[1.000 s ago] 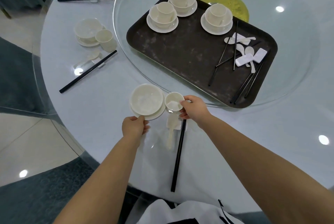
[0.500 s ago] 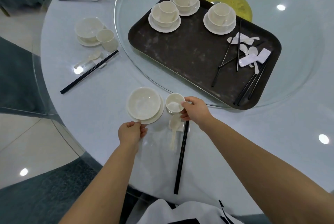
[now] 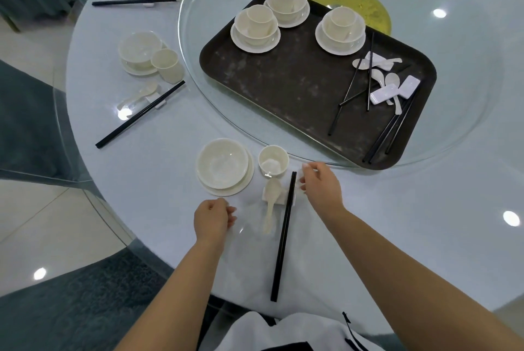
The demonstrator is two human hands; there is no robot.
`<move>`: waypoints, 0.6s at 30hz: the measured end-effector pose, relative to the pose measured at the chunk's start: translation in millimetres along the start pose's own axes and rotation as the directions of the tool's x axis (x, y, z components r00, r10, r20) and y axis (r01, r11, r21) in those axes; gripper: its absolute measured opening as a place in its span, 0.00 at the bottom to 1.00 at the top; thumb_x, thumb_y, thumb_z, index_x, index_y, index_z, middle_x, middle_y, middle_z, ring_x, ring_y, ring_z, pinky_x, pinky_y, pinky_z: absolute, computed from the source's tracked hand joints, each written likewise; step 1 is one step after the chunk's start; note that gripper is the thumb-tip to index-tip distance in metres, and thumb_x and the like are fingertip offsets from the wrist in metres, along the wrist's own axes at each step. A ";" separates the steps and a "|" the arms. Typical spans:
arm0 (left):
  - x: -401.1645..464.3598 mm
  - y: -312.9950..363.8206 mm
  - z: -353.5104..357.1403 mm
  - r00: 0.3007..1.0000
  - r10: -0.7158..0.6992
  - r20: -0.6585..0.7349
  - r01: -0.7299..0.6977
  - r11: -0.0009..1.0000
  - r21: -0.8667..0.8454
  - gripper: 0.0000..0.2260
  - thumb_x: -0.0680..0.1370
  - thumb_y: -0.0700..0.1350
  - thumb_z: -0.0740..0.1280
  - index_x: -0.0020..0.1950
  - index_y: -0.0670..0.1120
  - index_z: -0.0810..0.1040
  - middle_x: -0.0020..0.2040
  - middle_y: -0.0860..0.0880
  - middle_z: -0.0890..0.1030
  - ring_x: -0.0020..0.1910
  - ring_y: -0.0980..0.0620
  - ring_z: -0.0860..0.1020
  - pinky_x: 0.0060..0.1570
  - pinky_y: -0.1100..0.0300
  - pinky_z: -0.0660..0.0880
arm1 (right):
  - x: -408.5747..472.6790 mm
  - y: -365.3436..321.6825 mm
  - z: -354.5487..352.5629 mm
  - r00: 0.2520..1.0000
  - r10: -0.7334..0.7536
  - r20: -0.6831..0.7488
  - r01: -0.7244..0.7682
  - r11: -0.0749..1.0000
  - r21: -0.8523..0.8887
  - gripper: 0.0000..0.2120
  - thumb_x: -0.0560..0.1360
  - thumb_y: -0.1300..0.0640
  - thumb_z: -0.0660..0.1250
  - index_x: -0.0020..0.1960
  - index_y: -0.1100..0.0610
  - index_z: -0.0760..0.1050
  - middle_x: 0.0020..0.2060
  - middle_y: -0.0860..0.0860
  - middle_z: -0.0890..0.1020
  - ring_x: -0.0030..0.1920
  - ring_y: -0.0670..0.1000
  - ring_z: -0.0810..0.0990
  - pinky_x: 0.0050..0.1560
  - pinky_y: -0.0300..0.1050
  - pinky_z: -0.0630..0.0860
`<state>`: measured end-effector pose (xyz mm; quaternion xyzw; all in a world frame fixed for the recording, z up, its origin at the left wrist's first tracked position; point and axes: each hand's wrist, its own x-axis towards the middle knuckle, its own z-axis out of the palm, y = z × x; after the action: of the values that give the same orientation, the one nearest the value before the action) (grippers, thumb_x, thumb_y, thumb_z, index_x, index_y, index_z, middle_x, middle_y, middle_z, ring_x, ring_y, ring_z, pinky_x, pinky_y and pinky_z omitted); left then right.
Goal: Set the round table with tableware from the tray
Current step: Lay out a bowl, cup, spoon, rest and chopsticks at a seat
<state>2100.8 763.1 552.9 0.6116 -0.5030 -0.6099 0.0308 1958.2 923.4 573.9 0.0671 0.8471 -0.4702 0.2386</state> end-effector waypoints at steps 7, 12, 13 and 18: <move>-18.4 10.6 24.0 0.958 0.218 0.184 -0.242 0.963 0.121 0.07 0.77 0.42 0.64 0.46 0.41 0.80 0.41 0.49 0.81 0.34 0.54 0.77 0.38 0.61 0.75 | -16.2 22.3 -0.6 0.991 0.134 0.023 -0.136 0.982 0.131 0.11 0.80 0.47 0.61 0.46 0.52 0.76 0.42 0.49 0.83 0.45 0.52 0.83 0.56 0.56 0.79; -27.8 13.6 39.0 0.941 0.182 0.286 -0.228 0.964 0.134 0.05 0.79 0.41 0.62 0.43 0.42 0.73 0.48 0.48 0.79 0.38 0.49 0.74 0.38 0.60 0.74 | -18.9 24.2 -0.6 0.989 0.131 0.067 -0.139 0.979 0.149 0.07 0.79 0.51 0.64 0.50 0.52 0.78 0.48 0.52 0.83 0.43 0.51 0.84 0.55 0.53 0.81; -29.3 13.8 39.8 0.939 0.179 0.294 -0.228 0.964 0.139 0.06 0.79 0.41 0.62 0.42 0.43 0.71 0.49 0.48 0.78 0.38 0.48 0.73 0.37 0.61 0.74 | -18.9 24.1 -0.5 0.988 0.140 0.072 -0.149 0.978 0.143 0.08 0.78 0.52 0.63 0.53 0.53 0.78 0.49 0.52 0.83 0.43 0.50 0.84 0.55 0.53 0.81; -37.3 12.2 39.6 0.928 0.164 0.334 -0.229 0.959 0.165 0.07 0.78 0.40 0.62 0.40 0.44 0.69 0.53 0.51 0.79 0.34 0.50 0.72 0.34 0.64 0.72 | -20.3 24.8 1.0 0.982 0.156 0.104 -0.165 0.982 0.086 0.13 0.76 0.56 0.62 0.59 0.55 0.78 0.46 0.51 0.83 0.43 0.50 0.84 0.56 0.54 0.80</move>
<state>2072.3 804.3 577.5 0.4517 -0.6195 -0.6400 -0.0513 1984.7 938.4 563.9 0.1236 0.8031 -0.4916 0.3132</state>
